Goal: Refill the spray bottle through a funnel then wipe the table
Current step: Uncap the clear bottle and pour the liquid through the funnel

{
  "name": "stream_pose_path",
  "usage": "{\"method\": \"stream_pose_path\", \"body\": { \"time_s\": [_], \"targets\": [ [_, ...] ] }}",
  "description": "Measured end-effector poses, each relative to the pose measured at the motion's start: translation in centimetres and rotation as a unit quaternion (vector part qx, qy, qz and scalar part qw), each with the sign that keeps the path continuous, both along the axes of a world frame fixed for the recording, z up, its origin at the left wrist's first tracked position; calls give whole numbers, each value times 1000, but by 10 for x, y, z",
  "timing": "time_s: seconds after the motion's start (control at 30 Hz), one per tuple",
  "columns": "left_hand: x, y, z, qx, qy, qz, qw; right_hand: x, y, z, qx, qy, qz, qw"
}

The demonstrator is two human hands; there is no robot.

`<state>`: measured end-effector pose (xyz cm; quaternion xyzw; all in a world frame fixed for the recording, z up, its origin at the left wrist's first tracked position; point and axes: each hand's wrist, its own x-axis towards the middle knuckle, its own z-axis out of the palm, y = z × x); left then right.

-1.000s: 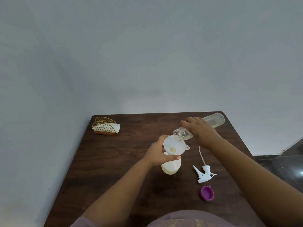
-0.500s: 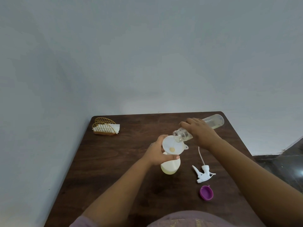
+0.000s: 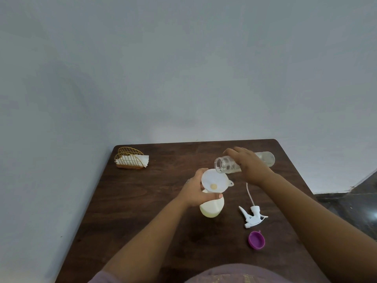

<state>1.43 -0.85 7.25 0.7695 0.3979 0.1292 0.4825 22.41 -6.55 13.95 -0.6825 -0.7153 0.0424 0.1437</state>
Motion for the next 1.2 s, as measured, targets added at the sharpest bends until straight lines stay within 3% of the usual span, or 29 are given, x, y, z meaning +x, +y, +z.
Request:
{"method": "stream_pose_path", "body": {
  "time_s": [0.23,0.43,0.67,0.8,1.03,1.13,1.2],
  "targets": [
    [0,-1,3,-11,15,6,1000,5,-13,9,39,259,-82,962],
    [1,-4,5,-15,26,14,999,6,-26,8,38,357,-176,916],
    [-5,-9,3,-31,20,49,998,9,-48,-2,56,466,-204,859],
    [-11,-28,2,47,11,134,990,2,-64,-9,79,523,-216,820],
    [-15,-77,-1,223,-49,220,948,-24,-91,-31,84,514,-253,815],
    [-16,-107,-3,266,-71,179,945,-47,-110,-41,119,439,-261,852],
    [-17,-128,-6,256,-88,127,954,-63,-124,-44,158,401,-210,878]
  ]
}}
